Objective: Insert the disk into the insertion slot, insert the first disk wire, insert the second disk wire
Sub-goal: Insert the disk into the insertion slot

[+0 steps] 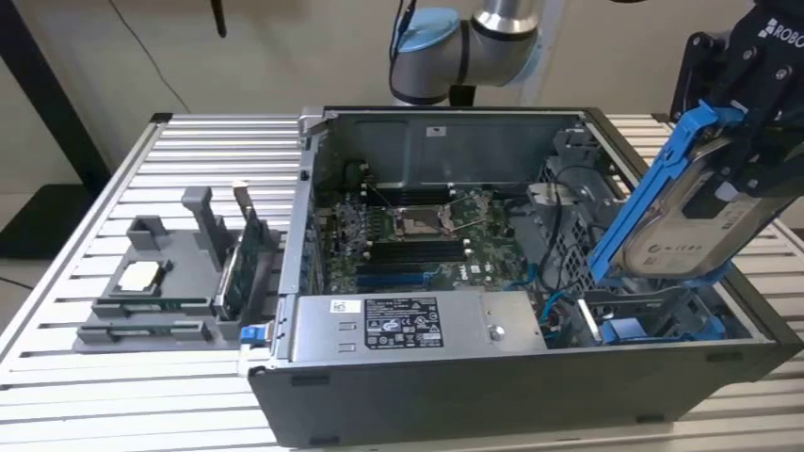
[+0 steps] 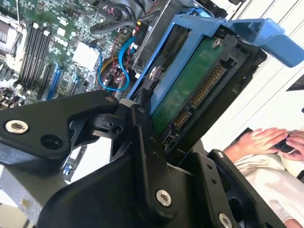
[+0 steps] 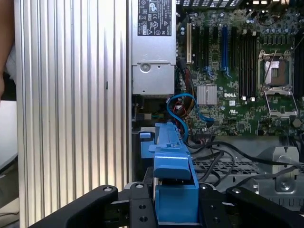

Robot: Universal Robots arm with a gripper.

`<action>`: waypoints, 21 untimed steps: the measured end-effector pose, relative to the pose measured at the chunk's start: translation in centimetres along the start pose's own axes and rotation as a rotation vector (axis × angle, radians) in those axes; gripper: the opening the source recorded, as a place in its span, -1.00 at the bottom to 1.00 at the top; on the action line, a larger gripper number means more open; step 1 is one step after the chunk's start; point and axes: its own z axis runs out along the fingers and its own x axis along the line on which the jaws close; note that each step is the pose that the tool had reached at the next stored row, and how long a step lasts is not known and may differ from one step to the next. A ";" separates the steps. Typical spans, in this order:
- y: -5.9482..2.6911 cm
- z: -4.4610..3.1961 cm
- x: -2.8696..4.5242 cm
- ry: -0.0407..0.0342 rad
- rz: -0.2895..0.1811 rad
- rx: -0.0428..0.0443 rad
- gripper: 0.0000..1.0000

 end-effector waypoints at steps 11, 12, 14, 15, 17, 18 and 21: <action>-0.03 0.83 0.00 0.0001 0.000 0.0000 -0.35; -0.03 0.90 0.00 0.0000 0.000 0.0000 -0.35; -0.07 1.06 0.00 -0.0002 0.000 0.0000 -0.35; -0.12 1.16 0.00 -0.0001 0.000 0.0000 -0.35; -0.21 1.41 0.00 0.0000 0.000 0.0000 -0.35; -0.26 1.54 -0.01 -0.0001 0.000 0.0000 -0.35; -0.53 1.94 -0.01 0.0000 0.000 0.0000 -0.35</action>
